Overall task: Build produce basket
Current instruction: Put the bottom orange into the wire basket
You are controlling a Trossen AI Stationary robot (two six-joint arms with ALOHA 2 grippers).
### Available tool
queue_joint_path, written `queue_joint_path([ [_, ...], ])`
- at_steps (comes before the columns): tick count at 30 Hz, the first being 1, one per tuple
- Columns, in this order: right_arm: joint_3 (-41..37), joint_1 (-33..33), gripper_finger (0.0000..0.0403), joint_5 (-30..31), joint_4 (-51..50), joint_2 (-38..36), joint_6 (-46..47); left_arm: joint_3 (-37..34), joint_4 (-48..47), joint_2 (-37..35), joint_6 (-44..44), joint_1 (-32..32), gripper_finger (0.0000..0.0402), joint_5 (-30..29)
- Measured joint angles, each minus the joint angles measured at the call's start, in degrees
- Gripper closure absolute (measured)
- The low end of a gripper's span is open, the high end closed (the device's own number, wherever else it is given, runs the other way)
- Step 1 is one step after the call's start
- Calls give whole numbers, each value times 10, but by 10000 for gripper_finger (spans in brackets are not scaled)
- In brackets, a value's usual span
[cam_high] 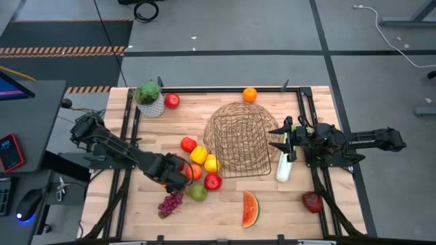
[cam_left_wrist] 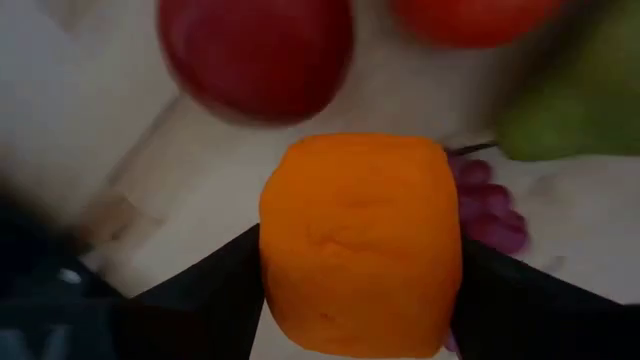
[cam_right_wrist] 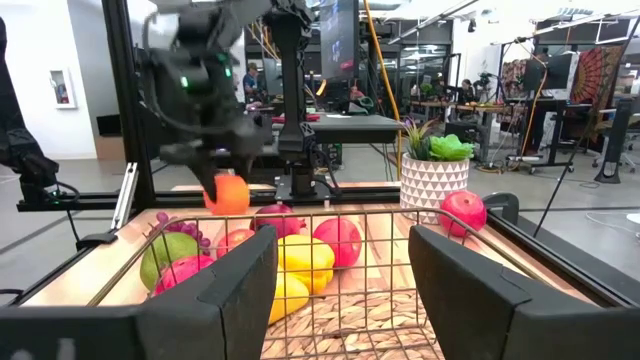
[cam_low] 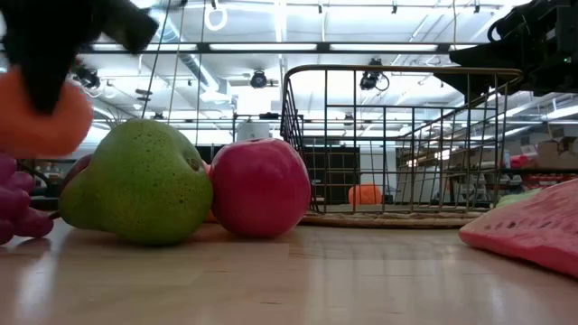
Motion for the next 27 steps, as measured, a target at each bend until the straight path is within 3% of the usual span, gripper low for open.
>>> queue_joint_path([
  [7,0,0,172,0,0,0,0,107,-9,0,190,16,139,-140],
  [12,0,0,172,0,0,0,0,152,16,0,402,36,134,-246],
  [18,0,0,172,0,0,0,0,160,114,0,762,68,132,-320],
  [27,0,0,172,0,0,0,0,160,244,0,1321,111,128,-322],
])
